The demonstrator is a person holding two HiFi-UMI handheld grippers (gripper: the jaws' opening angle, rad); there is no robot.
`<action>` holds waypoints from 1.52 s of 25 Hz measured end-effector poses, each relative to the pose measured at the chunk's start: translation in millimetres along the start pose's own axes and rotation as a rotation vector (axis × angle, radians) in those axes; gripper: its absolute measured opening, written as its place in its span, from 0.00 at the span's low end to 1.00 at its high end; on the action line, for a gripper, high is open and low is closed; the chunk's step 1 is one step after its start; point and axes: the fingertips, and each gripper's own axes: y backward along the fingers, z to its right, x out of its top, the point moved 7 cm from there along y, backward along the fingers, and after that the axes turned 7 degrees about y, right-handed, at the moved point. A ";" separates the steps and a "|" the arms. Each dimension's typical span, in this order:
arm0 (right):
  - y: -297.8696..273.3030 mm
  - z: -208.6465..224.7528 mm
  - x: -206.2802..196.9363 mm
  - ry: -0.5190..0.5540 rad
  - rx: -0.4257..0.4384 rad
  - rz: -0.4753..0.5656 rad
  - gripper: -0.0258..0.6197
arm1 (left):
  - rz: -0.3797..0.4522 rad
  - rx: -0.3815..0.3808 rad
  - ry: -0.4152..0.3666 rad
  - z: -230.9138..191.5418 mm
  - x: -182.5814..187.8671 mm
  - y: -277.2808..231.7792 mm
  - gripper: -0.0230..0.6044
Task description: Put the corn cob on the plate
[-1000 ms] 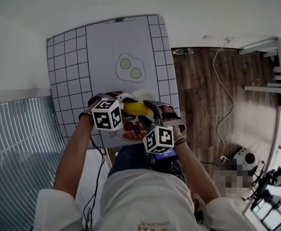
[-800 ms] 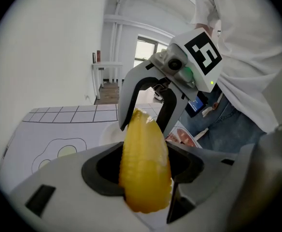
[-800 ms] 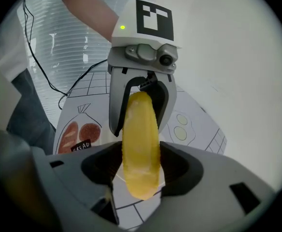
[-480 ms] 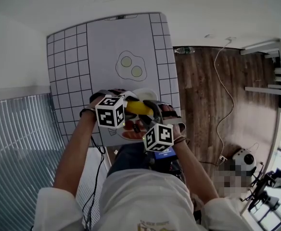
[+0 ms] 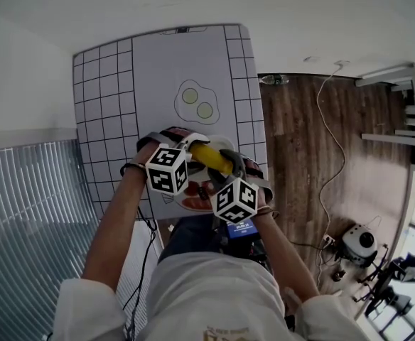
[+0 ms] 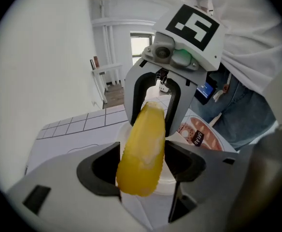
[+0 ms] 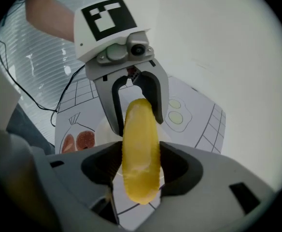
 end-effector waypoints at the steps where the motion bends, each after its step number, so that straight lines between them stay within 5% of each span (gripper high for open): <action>1: 0.4 -0.4 -1.2 -0.021 0.001 -0.011 0.42 | 0.000 0.013 -0.005 0.2 -1.0 -1.2 0.49; 19: -10.7 -2.3 -8.6 -0.118 -0.035 -0.108 0.42 | -0.050 0.158 -0.023 -0.8 -13.8 11.6 0.50; 38: -7.6 0.5 -4.8 -0.118 -0.020 -0.077 0.49 | 0.009 0.292 0.166 19.0 -29.6 27.0 0.50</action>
